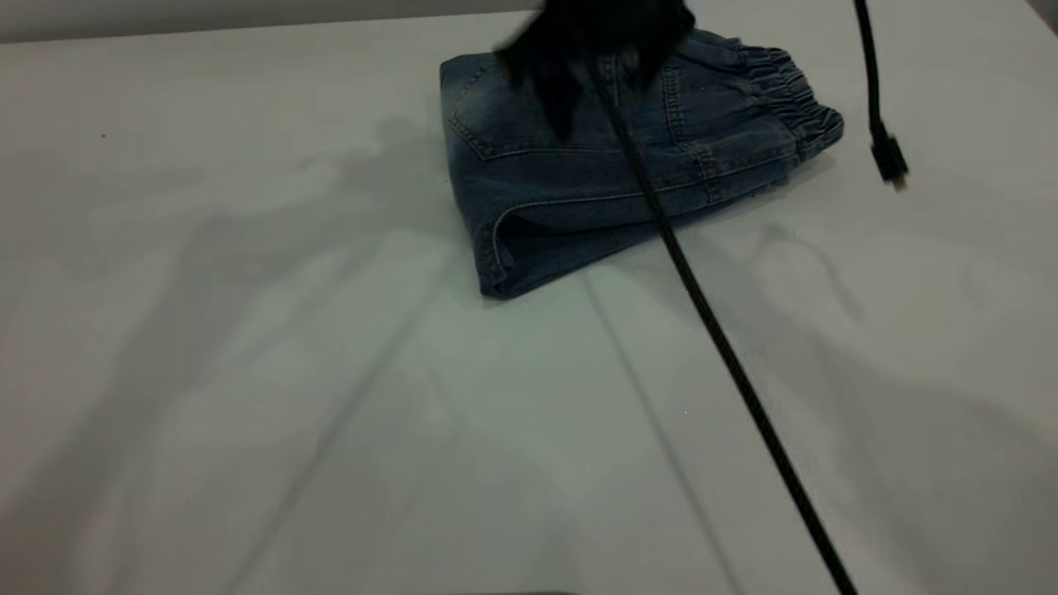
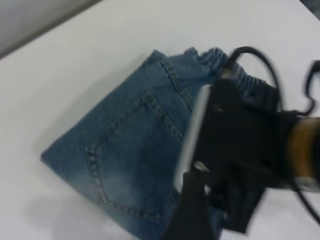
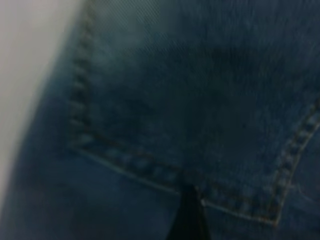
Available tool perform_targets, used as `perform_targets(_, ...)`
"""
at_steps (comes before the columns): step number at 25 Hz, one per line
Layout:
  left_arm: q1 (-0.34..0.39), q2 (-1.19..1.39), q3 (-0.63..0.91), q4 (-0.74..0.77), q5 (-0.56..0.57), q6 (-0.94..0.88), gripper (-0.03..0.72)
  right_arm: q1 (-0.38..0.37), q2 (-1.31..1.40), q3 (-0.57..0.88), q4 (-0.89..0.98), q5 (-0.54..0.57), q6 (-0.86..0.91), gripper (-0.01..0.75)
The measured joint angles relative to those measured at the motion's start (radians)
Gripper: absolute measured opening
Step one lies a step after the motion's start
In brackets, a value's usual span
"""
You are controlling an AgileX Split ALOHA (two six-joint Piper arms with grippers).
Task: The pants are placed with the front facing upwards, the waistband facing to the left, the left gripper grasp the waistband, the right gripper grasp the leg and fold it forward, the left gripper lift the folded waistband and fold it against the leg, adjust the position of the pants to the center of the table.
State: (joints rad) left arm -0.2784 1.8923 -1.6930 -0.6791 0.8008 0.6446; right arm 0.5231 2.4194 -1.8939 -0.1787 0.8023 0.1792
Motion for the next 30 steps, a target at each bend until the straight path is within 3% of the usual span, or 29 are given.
perform_targets(8, 0.0, 0.0, 0.0, 0.001, 0.049, 0.0, 0.571, -0.014, 0.081, -0.001, -0.006, 0.023, 0.091, 0.507)
perform_targets(13, 0.0, 0.0, 0.0, 0.002, 0.065, 0.001, 0.571, -0.015, 0.088, -0.01, 0.179, 0.111, 0.16, 0.506)
perform_targets(19, 0.0, 0.0, 0.0, 0.003, 0.069, 0.001, 0.57, -0.016, 0.089, -0.014, 0.41, 0.135, 0.204, 0.506)
perform_targets(24, 0.0, 0.0, 0.0, 0.004, 0.07, 0.001, 0.57, -0.016, 0.059, -0.008, 0.387, 0.146, 0.215, 0.506)
perform_targets(30, 0.0, -0.073, 0.0, 0.013, 0.081, 0.003, 0.57, -0.014, -0.13, -0.006, 0.192, 0.255, 0.217, 0.506)
